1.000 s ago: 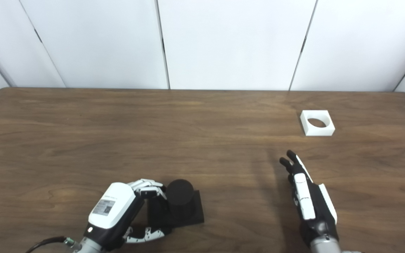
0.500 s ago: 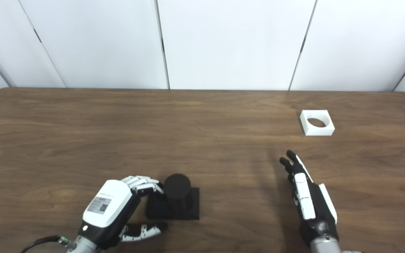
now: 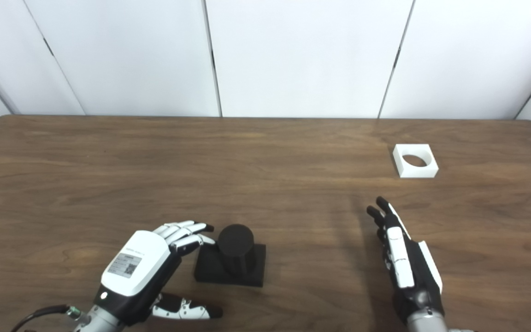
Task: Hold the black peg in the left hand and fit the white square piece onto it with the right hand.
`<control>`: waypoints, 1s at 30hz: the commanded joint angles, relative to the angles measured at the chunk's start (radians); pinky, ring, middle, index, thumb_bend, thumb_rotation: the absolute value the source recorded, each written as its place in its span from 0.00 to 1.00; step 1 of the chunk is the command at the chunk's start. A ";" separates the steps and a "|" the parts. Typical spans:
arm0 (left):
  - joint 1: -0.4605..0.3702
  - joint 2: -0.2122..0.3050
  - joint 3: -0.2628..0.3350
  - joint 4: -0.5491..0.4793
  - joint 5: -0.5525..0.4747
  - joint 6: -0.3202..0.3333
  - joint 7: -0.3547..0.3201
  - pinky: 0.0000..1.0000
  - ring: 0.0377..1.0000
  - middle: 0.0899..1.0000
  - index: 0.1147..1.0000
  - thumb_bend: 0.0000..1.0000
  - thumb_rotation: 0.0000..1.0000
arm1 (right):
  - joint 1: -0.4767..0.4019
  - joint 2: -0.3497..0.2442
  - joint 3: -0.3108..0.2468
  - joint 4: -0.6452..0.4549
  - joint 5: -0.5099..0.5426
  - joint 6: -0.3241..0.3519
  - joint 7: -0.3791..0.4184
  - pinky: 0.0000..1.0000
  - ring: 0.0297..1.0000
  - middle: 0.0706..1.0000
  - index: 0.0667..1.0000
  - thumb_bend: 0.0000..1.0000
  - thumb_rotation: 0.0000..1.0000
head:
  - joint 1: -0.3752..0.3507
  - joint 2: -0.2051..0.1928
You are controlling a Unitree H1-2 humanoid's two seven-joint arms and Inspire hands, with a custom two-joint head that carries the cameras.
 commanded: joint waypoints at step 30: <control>-0.195 -0.024 0.068 0.156 0.055 0.068 -0.078 0.81 0.84 0.81 0.68 0.99 0.43 | -0.009 0.033 -0.007 0.004 0.005 -0.034 0.009 1.00 0.97 0.91 0.95 0.51 1.00 | 0.018 0.004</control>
